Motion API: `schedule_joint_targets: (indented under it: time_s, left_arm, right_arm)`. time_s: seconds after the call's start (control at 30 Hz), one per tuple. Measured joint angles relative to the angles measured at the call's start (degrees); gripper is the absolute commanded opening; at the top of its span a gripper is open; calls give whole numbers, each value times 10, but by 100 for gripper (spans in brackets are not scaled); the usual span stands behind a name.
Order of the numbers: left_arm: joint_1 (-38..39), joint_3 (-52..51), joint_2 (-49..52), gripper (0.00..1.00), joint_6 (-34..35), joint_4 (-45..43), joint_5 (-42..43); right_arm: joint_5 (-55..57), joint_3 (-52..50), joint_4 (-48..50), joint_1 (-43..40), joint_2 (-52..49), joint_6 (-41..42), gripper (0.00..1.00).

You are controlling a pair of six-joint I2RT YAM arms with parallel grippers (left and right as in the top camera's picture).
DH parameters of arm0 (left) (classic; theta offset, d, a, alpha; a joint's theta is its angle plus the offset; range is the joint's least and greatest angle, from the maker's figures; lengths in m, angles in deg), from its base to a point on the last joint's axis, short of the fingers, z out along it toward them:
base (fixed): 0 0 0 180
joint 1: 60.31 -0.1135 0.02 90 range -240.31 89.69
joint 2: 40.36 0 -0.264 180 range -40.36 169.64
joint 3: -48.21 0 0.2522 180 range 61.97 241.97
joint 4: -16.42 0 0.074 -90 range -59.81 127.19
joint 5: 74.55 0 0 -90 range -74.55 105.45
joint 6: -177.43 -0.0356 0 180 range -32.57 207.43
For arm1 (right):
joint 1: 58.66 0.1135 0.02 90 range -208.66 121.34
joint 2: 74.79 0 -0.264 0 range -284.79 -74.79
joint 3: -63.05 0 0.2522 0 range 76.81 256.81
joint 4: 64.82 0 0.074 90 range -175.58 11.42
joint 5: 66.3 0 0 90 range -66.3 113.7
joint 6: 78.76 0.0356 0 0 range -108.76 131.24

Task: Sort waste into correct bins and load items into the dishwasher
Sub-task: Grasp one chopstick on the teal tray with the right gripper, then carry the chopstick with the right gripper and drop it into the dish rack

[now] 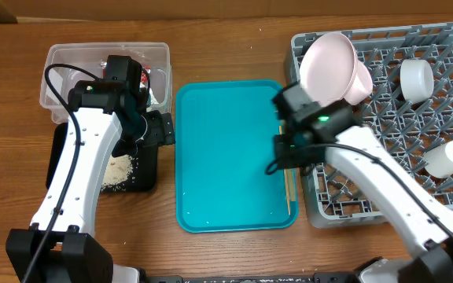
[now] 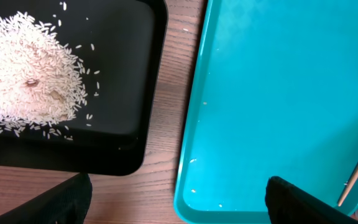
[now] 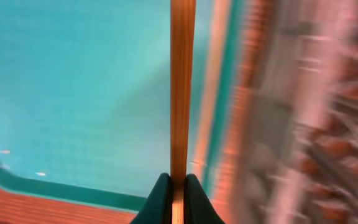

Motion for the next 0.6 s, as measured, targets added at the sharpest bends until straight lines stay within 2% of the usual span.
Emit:
schedule_joint_targets:
  time_s: [0.3,0.6]
  left_arm:
    - [0,0,0,91,0,0,0]
    - [0,0,0,91,0,0,0]
  right_arm:
    - [48,0,-44,-111,7,-61,4]
    - [49,0,-45,-130,5,-99,4]
